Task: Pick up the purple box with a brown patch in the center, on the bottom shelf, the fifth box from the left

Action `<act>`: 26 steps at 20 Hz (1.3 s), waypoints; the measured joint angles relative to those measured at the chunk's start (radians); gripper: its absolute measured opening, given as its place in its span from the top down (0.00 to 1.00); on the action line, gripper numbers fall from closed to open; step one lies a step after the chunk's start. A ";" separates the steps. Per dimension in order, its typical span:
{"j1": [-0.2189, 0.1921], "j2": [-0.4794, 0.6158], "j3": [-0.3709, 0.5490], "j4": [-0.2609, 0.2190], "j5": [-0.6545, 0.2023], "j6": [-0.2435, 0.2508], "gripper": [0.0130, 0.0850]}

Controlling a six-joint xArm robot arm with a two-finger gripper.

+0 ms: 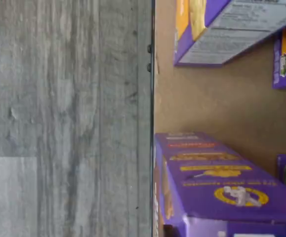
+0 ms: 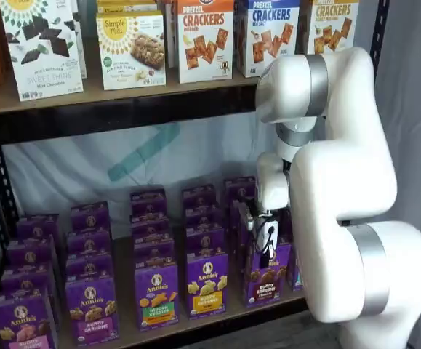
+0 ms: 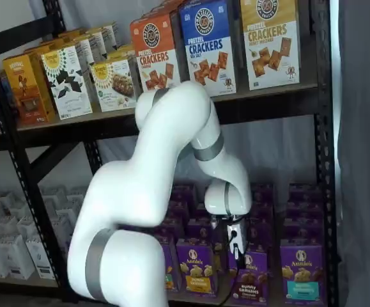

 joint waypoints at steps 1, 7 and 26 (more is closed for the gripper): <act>0.001 -0.005 0.005 0.003 0.002 -0.002 0.78; 0.006 -0.055 0.064 -0.006 0.001 0.012 0.78; 0.001 -0.364 0.444 -0.100 -0.055 0.098 0.78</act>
